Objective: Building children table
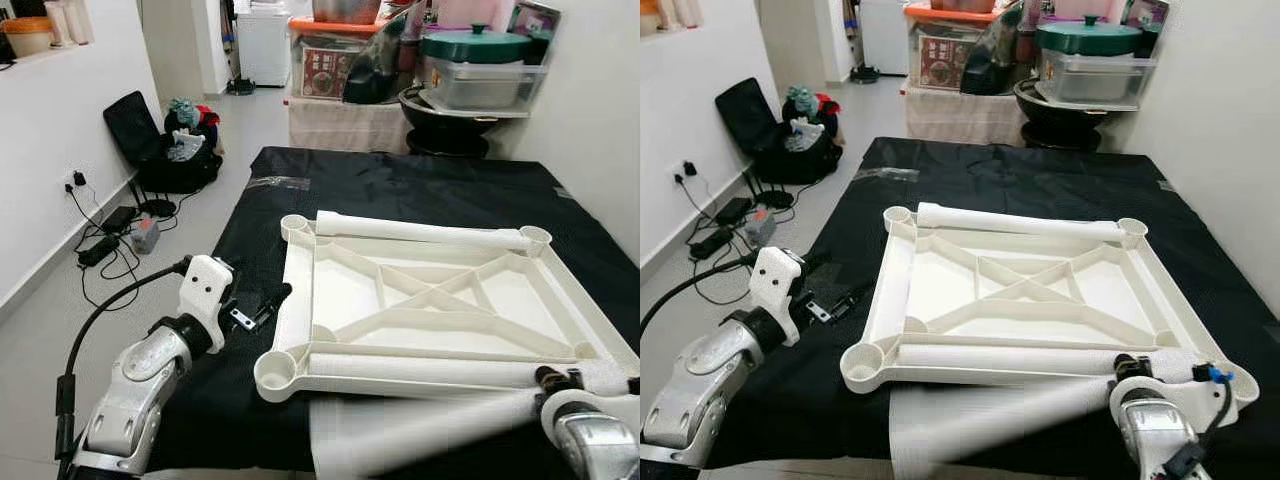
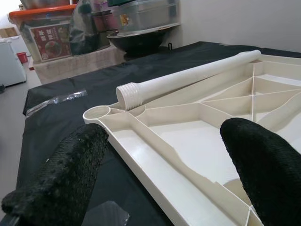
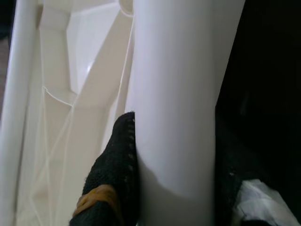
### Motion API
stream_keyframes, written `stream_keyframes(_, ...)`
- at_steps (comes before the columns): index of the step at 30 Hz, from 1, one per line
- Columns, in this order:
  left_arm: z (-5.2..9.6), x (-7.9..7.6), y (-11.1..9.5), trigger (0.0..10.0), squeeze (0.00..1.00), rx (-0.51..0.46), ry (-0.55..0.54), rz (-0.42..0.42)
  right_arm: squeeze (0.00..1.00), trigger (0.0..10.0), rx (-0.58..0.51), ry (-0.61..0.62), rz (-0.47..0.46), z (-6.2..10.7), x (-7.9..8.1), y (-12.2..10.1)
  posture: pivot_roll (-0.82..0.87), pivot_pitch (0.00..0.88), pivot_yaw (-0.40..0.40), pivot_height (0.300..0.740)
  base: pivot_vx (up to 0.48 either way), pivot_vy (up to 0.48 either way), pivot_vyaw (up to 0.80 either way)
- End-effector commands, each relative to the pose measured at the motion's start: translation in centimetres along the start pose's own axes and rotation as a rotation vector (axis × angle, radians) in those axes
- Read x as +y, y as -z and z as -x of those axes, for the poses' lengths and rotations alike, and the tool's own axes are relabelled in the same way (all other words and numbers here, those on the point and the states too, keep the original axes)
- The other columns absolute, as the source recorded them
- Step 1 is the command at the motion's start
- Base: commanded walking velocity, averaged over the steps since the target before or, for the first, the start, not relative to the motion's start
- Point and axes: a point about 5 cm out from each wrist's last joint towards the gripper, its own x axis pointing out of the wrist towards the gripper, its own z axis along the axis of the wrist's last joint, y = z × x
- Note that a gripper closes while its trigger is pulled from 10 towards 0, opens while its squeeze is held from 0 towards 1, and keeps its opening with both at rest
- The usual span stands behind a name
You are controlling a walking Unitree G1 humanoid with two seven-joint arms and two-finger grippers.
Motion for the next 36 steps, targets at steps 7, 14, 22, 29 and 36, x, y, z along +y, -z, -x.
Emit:
stream_keyframes(7, -0.2, -0.2, 0.3, 10.0, 0.0, 0.018, 0.007, -0.011, 0.0, 0.0, -0.001, -0.019, -0.011, 0.3, 0.5, -0.2, -0.06, 0.0, -0.06, 0.74, 0.0, 0.0, 0.0)
stream_keyframes(14, -0.3, -0.2, 0.3, 10.0, 0.0, 0.022, 0.011, -0.016, 0.0, 0.0, -0.039, -0.083, -0.047, 0.9, 2.2, -1.4, -0.05, 0.0, -0.057, 0.74, 0.0, 0.0, 0.0)
stream_keyframes(22, -0.3, 0.0, 0.2, 10.0, 0.0, 0.024, 0.014, -0.021, 0.0, 0.0, -0.161, -0.304, 0.04, 3.0, 7.4, -6.7, -0.06, 0.0, -0.046, 0.74, 0.0, 0.0, 0.0)
stream_keyframes(29, -0.8, 0.2, -0.1, 10.0, 0.0, 0.011, 0.02, -0.039, 0.0, 0.0, -0.293, -0.501, 0.212, 4.7, 11.5, -9.5, -0.04, 0.0, -0.037, 0.74, 0.0, 0.0, 0.0)
stream_keyframes(36, -0.9, 1.2, -0.7, 10.0, 0.0, 0.002, 0.026, -0.007, 0.0, 0.0, -0.295, -0.623, 0.241, 5.0, 14.1, -7.8, -0.02, 0.0, -0.038, 0.74, 0.0, 0.0, 0.0)
